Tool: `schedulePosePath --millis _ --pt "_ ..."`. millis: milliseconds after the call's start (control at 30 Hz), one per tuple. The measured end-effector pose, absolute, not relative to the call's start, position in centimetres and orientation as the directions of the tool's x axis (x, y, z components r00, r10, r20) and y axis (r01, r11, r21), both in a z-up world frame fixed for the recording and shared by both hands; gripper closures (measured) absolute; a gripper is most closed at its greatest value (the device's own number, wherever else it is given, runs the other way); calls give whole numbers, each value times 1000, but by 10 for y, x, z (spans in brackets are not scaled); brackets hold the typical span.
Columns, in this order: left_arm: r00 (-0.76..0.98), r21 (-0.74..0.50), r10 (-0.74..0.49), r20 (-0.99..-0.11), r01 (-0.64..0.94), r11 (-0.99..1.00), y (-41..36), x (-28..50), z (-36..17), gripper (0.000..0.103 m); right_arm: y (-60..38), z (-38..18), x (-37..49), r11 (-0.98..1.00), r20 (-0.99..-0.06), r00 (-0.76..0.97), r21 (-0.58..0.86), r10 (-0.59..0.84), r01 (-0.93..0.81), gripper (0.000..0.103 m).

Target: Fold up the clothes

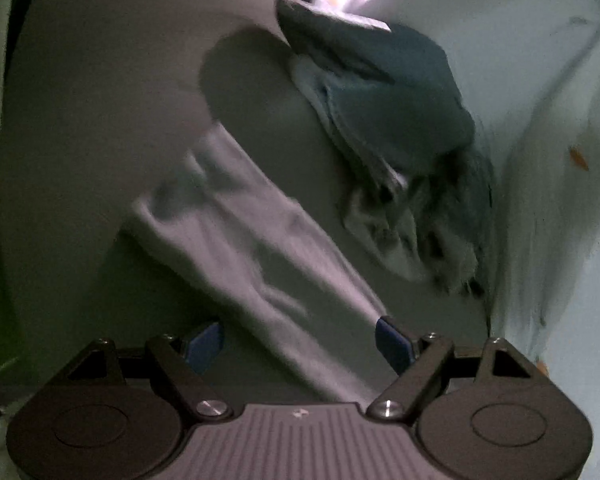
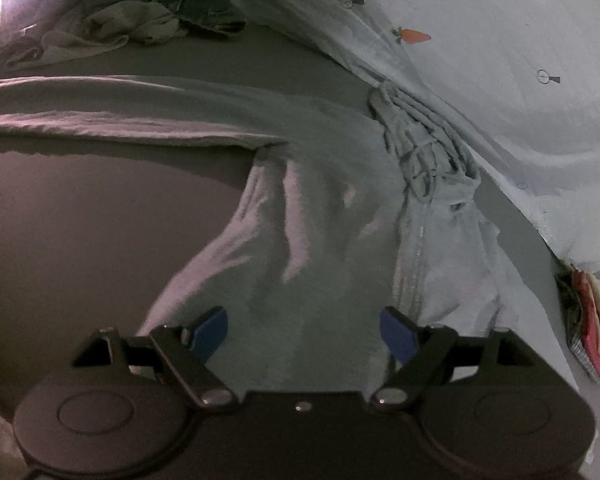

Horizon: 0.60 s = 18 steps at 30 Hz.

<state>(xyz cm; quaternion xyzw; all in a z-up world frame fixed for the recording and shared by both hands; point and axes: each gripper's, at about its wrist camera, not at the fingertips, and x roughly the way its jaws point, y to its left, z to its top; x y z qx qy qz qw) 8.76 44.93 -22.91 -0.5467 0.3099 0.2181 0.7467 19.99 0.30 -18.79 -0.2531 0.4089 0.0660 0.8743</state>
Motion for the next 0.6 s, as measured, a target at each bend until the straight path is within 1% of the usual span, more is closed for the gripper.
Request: schedulePosePath --millis 133,167,200,233,267,300,333,367,400,433,500,600 --pt "612 -592 -14 -791 -757 276 457 105 -223 20 9 -185 192 863 -749 653 -399 -112 -310 19" --pt "582 -564 -17 -813 -781 269 458 109 -221 25 9 -186 191 864 -750 651 -401 -118 -305 19" --pt "550 -535 -19 -835 -803 262 459 114 -219 37 9 -187 191 870 -755 644 -395 -124 -296 19" --pt "518 -506 -22 -855 -824 255 461 119 -217 43 8 -186 190 876 -760 637 -388 -128 -288 19" --pt "485 -476 -25 -874 -844 248 462 124 -216 55 8 -187 190 880 -765 631 -382 -131 -280 19" --pt "442 -433 -20 -897 -868 242 463 128 -214 73 8 -188 190 885 -769 625 -377 -134 -273 19" --pt "393 -384 -8 -919 -893 236 463 132 -214 84 8 -187 190 886 -770 623 -376 -136 -270 19" --pt "369 -359 -2 -930 -905 226 464 133 -215 88 8 -187 188 885 -768 625 -378 -138 -270 19" --pt "385 -374 -6 -923 -892 256 454 137 -211 93 8 -187 187 884 -766 628 -381 -139 -269 19" --pt "420 -403 -19 -907 -856 324 436 144 -202 95 9 -187 186 883 -764 630 -384 -140 -269 19" --pt "485 -453 -51 -873 -767 454 398 158 -183 97 7 -186 183 884 -762 631 -387 -144 -265 19" --pt "568 -506 -119 -815 -596 624 342 180 -154 97 3 -187 182 888 -761 630 -385 -151 -252 19"
